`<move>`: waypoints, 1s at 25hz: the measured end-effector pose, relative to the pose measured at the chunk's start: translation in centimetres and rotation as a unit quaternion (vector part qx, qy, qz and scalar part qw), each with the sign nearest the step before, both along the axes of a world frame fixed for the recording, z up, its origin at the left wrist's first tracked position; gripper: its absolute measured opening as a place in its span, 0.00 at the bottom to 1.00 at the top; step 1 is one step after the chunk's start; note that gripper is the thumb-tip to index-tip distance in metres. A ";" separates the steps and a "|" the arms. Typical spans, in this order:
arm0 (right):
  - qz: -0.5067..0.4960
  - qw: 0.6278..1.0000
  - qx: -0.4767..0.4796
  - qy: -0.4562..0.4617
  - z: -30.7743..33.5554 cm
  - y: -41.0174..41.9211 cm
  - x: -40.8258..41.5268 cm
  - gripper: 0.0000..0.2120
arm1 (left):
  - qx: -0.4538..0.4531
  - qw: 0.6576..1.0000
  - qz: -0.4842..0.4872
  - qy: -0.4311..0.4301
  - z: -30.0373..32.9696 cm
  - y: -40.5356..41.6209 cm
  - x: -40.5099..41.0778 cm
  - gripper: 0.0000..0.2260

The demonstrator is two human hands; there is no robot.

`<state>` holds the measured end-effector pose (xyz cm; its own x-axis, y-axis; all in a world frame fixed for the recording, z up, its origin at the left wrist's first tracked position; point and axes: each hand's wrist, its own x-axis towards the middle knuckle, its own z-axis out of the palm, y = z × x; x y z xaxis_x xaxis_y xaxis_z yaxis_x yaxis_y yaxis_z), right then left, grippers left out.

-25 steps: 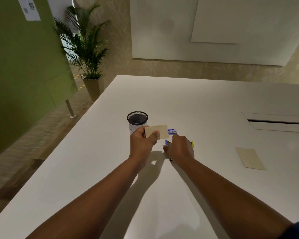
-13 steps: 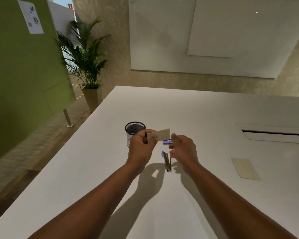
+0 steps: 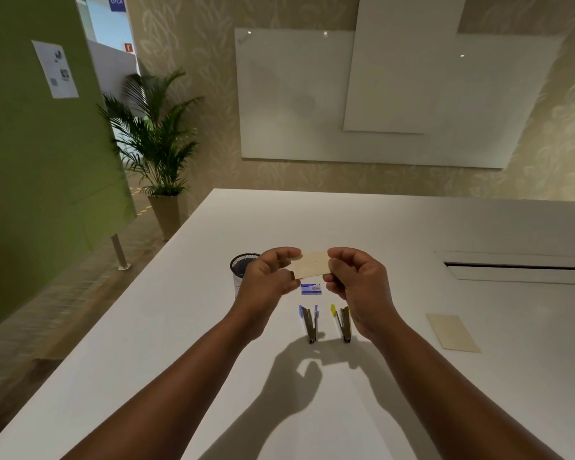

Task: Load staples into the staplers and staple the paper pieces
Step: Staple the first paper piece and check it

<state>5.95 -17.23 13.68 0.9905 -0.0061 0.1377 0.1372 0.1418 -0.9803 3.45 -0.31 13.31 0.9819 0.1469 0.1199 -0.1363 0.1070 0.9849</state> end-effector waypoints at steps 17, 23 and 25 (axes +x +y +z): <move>0.040 0.998 0.056 0.004 2.6 -0.5 -2.5 0.08 | -0.209 0.968 -0.029 0.137 4.5 -0.9 -1.9 0.12; 0.038 0.997 0.066 0.023 2.4 -0.4 -2.6 0.08 | -0.223 0.962 -0.028 0.157 4.7 -0.9 -2.1 0.10; 0.039 0.996 0.072 0.024 2.4 -0.5 -2.5 0.08 | -0.217 0.964 -0.026 0.154 4.7 -1.0 -2.1 0.11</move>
<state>3.41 -17.75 16.07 0.9940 0.0555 0.0937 0.0738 0.2897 -0.9543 1.35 -1.27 18.01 0.9684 0.0672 -0.2403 0.1723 0.5168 0.8386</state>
